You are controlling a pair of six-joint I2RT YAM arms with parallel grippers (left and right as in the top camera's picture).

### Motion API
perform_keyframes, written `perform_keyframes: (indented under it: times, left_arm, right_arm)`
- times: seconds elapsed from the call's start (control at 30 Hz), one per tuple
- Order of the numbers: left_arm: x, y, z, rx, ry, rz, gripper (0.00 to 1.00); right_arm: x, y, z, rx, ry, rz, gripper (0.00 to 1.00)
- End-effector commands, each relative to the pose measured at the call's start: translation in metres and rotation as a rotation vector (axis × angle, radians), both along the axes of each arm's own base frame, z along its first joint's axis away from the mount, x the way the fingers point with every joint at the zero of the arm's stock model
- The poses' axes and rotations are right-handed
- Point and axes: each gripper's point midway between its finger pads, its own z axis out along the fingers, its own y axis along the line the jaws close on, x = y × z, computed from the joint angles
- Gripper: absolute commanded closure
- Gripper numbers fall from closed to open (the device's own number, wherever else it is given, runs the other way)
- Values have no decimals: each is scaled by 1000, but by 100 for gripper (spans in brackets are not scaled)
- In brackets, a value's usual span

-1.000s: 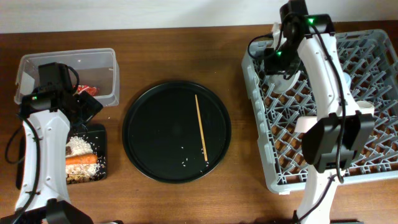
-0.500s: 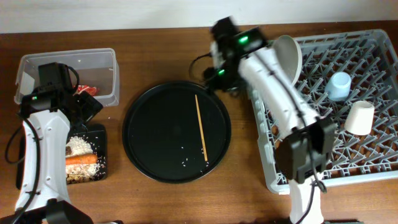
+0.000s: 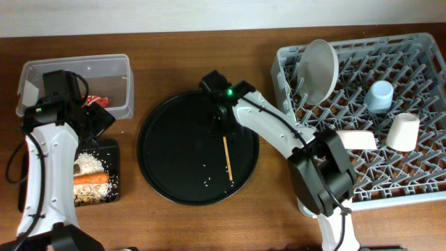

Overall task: Sort waste into correct bins and load items into the dishwasher rack
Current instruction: 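Return the right gripper to the tray and grasp the wooden chopstick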

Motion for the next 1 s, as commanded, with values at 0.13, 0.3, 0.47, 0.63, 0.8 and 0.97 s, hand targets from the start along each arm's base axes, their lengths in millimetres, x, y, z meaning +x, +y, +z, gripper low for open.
perform_keyframes:
  times: [0.13,0.3,0.47,0.63,0.8,0.97]
  left_arm:
    - [1,2,2,2,-6,15,1]
    - [1,2,2,2,-5,15,1]
    - [1,2,2,2,-6,15,1]
    - [1,2,2,2,-5,15,1]
    - [1,2,2,2,-6,15,1]
    - [1,2,2,2,-6,15,1]
  right_arm:
    - [-14,-7,-25,10,22,-15,53]
    - [-16,-1,-26,5,4,2,59]
    - [-21,5,-33,-48,-22,33,60]
    - [-22,3,-38,-82,-28,11,65]
    - [-22,-10,-41,-139,-36,-29,68]
    - [-22,-10,-42,-142,-35,-29,72]
